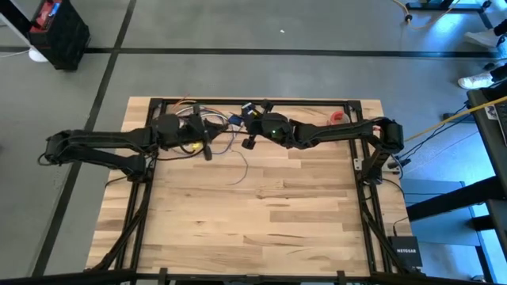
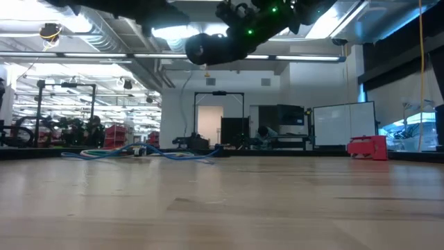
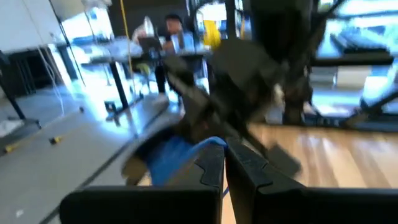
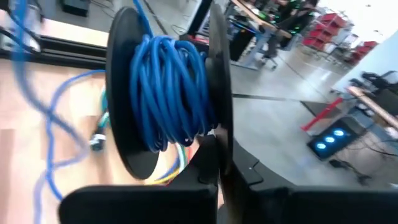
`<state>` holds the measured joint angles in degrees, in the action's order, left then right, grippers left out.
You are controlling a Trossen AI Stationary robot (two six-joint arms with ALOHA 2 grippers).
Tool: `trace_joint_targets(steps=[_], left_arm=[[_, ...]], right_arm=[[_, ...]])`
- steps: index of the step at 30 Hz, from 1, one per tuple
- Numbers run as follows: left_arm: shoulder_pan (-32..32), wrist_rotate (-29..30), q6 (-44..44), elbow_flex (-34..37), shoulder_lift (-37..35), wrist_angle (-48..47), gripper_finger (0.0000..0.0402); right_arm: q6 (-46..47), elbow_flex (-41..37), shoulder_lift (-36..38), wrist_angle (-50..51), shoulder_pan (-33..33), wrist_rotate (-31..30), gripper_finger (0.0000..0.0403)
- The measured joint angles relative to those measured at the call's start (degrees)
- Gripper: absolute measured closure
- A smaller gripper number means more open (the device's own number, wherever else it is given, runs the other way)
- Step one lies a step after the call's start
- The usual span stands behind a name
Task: Coil cords
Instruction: Coil the blue wire onto the black spool
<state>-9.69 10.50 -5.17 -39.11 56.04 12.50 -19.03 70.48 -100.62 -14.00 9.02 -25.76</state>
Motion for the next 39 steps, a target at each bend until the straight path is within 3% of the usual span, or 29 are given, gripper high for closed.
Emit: trace_joint_targets(steps=[5, 11, 17, 30, 39], left_arm=[[0.0, 0.0, -1.2, -0.3, 3.9, 8.1, 0.04], [2.8, -0.7, -4.3, -3.1, 11.9, 8.1, 0.0397], [4.0, -0.5, -7.4, -6.4, 17.6, 6.3, 0.0399], [4.0, 1.1, -10.3, -6.6, 13.3, -5.1, 0.0392], [4.7, 1.4, -10.1, -6.5, 12.3, 1.1, 0.0391]], right_arm=[[0.8, 0.0, 0.0, 0.0, 0.0, 0.9, 0.0401], [1.3, 0.0, 0.0, -1.1, 0.0, 1.0, 0.0401], [3.4, -0.2, 0.0, -2.6, 0.0, 4.8, 0.0401], [5.1, -0.1, 3.3, -3.9, 0.0, 9.1, 0.04], [7.0, 0.0, 4.4, -6.4, 0.0, 12.8, 0.0401]])
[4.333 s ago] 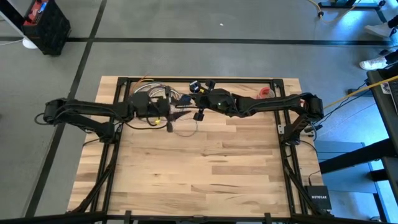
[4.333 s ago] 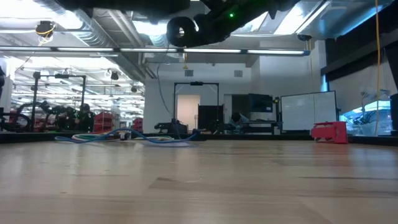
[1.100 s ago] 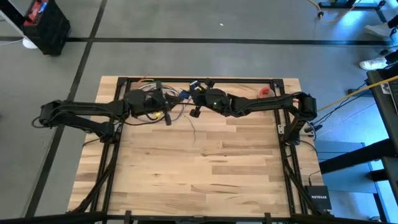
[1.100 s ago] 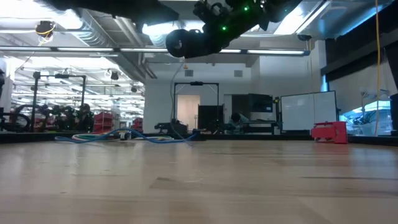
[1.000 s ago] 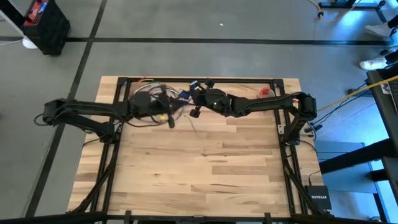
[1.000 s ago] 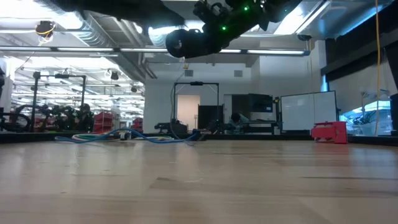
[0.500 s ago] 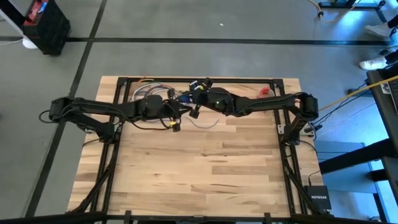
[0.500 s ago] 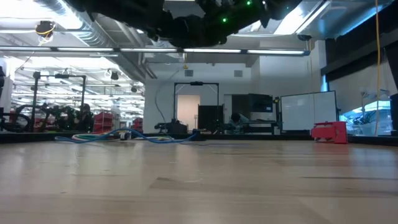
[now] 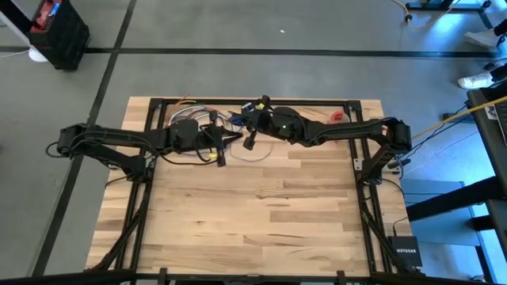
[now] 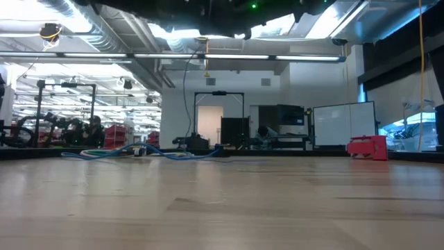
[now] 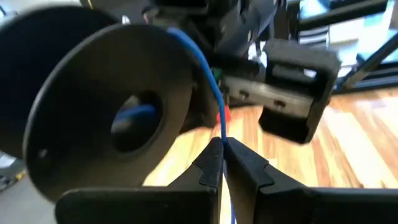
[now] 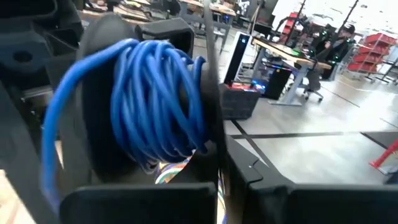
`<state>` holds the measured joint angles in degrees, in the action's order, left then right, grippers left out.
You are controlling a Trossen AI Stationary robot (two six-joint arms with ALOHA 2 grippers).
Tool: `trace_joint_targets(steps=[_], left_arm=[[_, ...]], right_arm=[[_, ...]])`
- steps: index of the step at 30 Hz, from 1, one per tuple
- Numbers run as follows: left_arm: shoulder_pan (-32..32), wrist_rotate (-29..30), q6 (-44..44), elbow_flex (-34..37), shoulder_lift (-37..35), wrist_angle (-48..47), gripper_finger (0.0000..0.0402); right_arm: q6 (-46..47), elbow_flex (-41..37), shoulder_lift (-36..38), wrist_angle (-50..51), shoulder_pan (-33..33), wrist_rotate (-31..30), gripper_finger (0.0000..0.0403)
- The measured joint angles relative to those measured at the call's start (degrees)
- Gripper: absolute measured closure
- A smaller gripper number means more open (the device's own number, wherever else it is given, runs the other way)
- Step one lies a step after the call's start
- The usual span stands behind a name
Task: Coil cords
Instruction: Coil the blue wire onto the black spool
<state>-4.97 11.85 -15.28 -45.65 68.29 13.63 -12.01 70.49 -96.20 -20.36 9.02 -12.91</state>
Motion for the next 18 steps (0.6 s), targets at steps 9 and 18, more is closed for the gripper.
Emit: trace_joint_targets(steps=[9, 18], left_arm=[[0.8, 0.2, 0.7, 0.0, 0.5, 2.9, 0.0391], [1.3, 4.6, -0.1, 0.1, 0.0, 3.8, 0.0391]], right_arm=[[1.6, 0.0, -0.1, -1.3, 0.0, 4.9, 0.0401], [4.5, 0.0, -1.3, -6.1, 0.0, 6.6, 0.0401]])
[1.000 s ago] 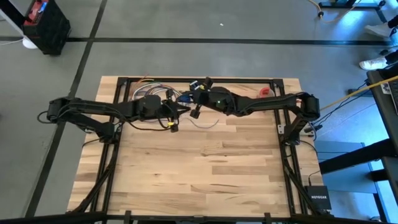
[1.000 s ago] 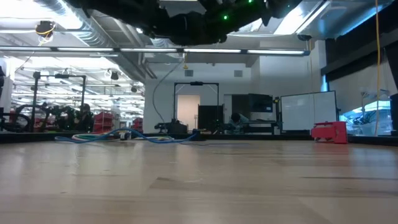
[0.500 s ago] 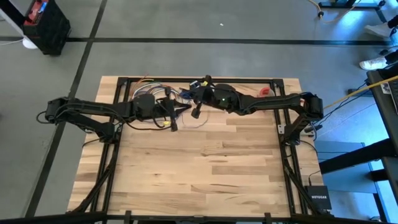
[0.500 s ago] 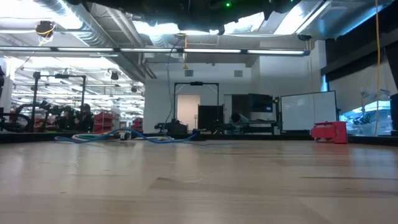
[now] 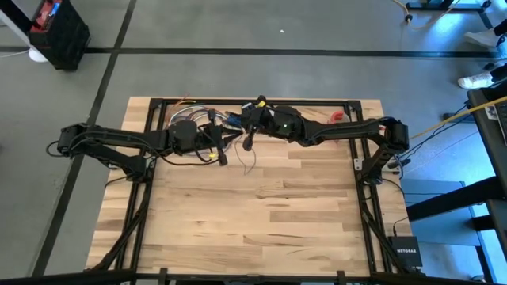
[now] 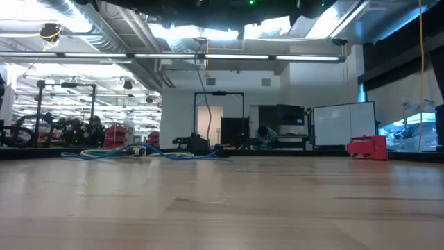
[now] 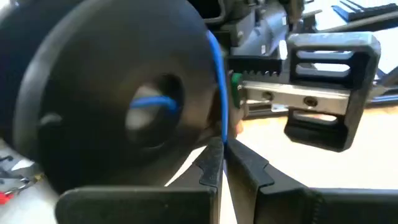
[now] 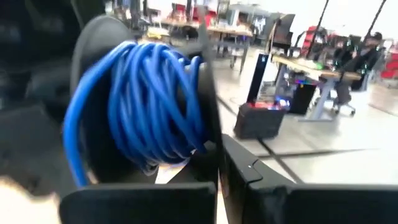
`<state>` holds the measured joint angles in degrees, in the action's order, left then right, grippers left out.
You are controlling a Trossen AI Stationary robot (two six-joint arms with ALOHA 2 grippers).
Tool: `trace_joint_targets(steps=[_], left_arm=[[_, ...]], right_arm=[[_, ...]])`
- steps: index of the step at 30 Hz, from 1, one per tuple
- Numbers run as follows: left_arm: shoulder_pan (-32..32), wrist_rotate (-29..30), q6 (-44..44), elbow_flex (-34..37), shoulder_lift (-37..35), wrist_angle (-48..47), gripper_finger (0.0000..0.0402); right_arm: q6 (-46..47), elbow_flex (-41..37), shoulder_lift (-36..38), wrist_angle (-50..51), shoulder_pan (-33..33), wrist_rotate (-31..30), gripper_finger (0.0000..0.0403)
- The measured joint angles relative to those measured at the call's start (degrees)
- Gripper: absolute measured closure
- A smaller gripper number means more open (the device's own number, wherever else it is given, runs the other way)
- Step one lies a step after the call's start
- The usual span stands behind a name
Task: Coil cords
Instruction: Coil the blue wire onto the black spool
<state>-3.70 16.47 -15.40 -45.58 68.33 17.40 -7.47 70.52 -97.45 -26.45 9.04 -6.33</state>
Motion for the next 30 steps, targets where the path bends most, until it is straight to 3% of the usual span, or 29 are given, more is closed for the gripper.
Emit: trace_joint_targets(steps=[8, 14, 21, 30], left_arm=[[-1.4, 0.3, 1.8, 0.0, 0.1, -3.0, 0.0391], [-1.3, 0.2, 1.3, 0.0, -0.2, -6.4, 0.0391], [-1.3, 0.3, 0.1, -0.1, -1.9, -17.7, 0.0391], [-1.6, -1.3, -0.6, 1.1, -1.8, -18.4, 0.0391]], right_arm=[[0.5, -0.1, -0.6, -1.4, 0.0, 2.8, 0.0401], [4.5, -0.1, -0.7, -9.9, -0.1, 8.0, 0.0401], [4.2, 0.0, 2.2, -4.0, -0.1, 6.9, 0.0401], [1.7, 0.0, 5.1, -2.8, 0.0, 6.9, 0.0401]])
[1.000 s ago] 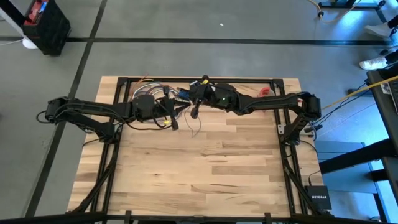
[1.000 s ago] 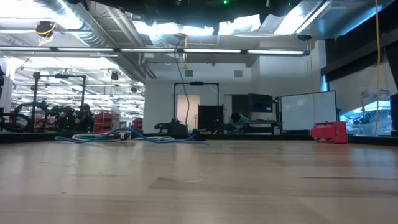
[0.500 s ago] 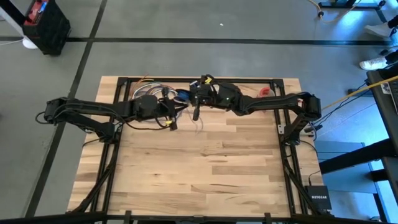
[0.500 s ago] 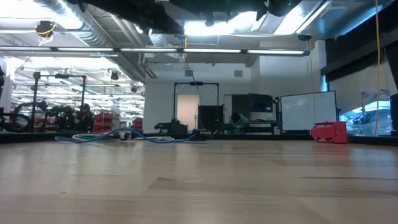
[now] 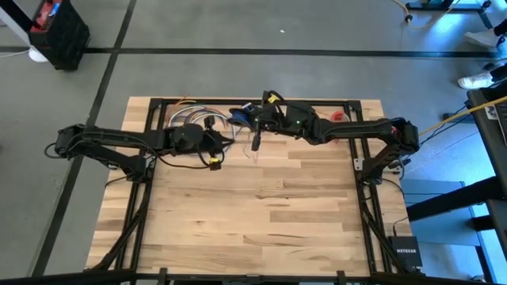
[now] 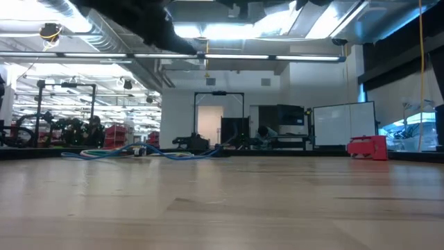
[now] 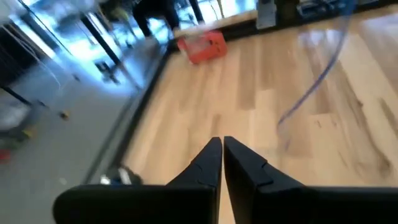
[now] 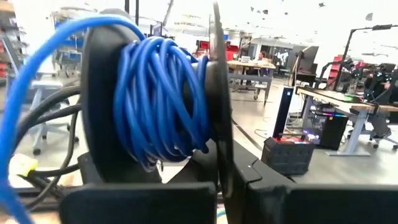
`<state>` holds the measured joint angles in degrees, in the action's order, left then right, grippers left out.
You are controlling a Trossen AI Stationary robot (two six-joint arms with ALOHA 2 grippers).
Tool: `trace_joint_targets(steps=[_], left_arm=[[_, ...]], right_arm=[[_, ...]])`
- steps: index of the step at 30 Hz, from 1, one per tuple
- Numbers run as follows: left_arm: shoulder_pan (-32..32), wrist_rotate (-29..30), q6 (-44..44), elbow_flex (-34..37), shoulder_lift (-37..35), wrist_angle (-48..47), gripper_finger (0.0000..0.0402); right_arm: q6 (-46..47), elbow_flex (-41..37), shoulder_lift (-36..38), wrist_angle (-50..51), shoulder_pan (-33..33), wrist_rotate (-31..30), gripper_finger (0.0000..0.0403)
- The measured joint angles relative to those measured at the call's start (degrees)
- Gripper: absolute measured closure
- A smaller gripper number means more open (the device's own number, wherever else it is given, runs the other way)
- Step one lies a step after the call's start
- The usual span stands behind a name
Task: Coil cords
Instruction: Coil the blue wire onto the black spool
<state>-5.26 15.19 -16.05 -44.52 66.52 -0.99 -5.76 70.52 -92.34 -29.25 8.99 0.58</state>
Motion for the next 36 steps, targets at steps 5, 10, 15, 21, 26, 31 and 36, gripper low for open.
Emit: trace_joint_targets(steps=[5, 10, 15, 21, 26, 31, 36], left_arm=[[-2.7, -3.6, 4.1, 5.2, 0.5, 3.4, 0.0385], [-5.7, -16.6, 6.5, 7.0, 0.5, 8.6, 0.0339], [-5.9, -26.0, 8.3, 7.0, 0.7, 15.5, 0.028], [-5.3, -26.3, 11.4, 7.0, 3.5, 22.5, 0.0252], [-4.4, -26.3, 12.4, 7.0, 6.1, 25.5, 0.0254], [-3.6, -26.7, 14.3, 7.0, 6.8, 27.9, 0.0253], [-3.0, -26.7, 16.6, 7.0, 6.7, 30.0, 0.0254]], right_arm=[[-1.0, 0.0, 0.3, 2.3, 0.0, 0.0, 0.0401], [-2.1, 0.0, 0.3, 3.8, 0.0, -1.2, 0.0401], [-3.3, 0.0, 0.3, 4.3, 0.0, -2.6, 0.0398], [-3.4, 0.0, 0.3, 4.2, 0.0, -2.7, 0.0394], [-3.3, 0.0, 0.3, 4.2, 0.0, -2.7, 0.0393], [-3.4, 0.0, 0.3, 4.0, 0.0, -2.6, 0.0392], [-3.4, 0.0, 0.3, 3.9, 0.0, -2.6, 0.0391]])
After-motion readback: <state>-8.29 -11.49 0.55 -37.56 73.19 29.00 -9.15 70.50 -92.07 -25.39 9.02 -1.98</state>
